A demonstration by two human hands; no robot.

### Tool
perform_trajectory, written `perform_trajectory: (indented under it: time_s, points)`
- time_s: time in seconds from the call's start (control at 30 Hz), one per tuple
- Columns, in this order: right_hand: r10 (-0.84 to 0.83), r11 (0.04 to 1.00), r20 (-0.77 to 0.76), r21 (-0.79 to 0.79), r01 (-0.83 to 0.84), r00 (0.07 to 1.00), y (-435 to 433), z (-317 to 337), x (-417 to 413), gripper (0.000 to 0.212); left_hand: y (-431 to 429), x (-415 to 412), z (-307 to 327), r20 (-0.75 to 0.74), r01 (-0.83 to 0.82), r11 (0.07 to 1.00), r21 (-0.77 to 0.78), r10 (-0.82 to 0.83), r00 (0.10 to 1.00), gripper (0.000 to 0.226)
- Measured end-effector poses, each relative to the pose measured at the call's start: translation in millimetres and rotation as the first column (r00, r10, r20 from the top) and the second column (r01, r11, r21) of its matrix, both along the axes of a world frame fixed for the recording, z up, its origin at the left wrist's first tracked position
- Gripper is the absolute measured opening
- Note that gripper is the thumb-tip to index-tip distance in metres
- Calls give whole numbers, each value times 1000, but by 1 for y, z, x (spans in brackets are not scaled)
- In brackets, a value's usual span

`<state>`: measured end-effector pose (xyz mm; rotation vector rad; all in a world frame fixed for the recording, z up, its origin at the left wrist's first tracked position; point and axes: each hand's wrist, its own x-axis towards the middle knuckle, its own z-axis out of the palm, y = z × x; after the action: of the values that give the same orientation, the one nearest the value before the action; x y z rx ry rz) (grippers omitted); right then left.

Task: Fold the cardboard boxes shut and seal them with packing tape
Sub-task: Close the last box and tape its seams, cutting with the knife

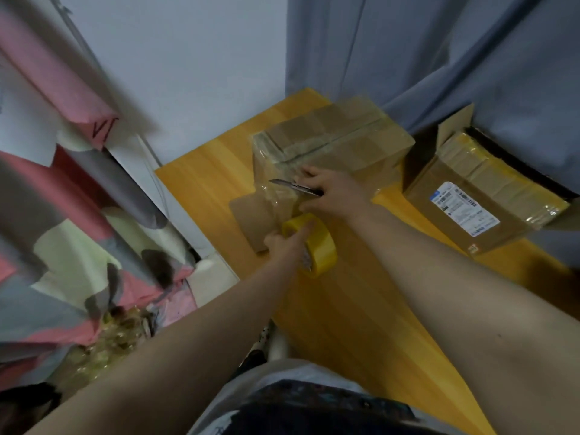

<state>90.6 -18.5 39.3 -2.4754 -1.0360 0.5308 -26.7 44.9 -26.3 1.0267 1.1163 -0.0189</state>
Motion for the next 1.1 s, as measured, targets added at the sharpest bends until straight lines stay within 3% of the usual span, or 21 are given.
perform_trajectory:
  time_s: [0.13, 0.33, 0.47, 0.57, 0.67, 0.8, 0.93, 1.0, 1.1]
  points:
    - [-36, 999, 88, 1, 36, 995, 3, 0, -5, 60, -7, 17, 1, 55, -74, 995, -63, 77, 995, 85]
    - [-40, 998, 221, -42, 50, 974, 5, -4, -9, 53, 2, 14, -12, 15, -62, 998, 7, 62, 998, 75]
    - [-29, 998, 273, -48, 43, 962, 5, -11, -10, 56, 1, 17, -13, 21, -44, 999, 6, 43, 999, 34]
    - [-35, 999, 289, -23, 43, 957, 6, -20, -10, 57, -3, 17, -15, 75, -43, 999, 17, 42, 996, 21]
    - [-51, 999, 202, 19, 48, 978, 6, -20, -9, 60, 1, 18, -17, 78, -50, 998, 46, 46, 996, 12]
    - [-97, 921, -213, 351, 169, 972, -1, -7, -3, 53, 6, 20, -17, 77, -31, 995, 91, 24, 997, 9]
    - [-131, 854, -202, 474, 214, 971, -25, 2, 1, 22, 8, 19, -18, 93, 0, 993, 114, -11, 996, 14]
    - [-112, 897, -158, 409, 168, 981, -42, 6, 1, 22, 8, 18, -16, 79, 20, 992, 122, -30, 996, 11]
    - [14, 996, 63, 90, -20, 998, -64, 9, 0, 25, 7, 17, -17, 75, 25, 990, 142, -36, 997, 10]
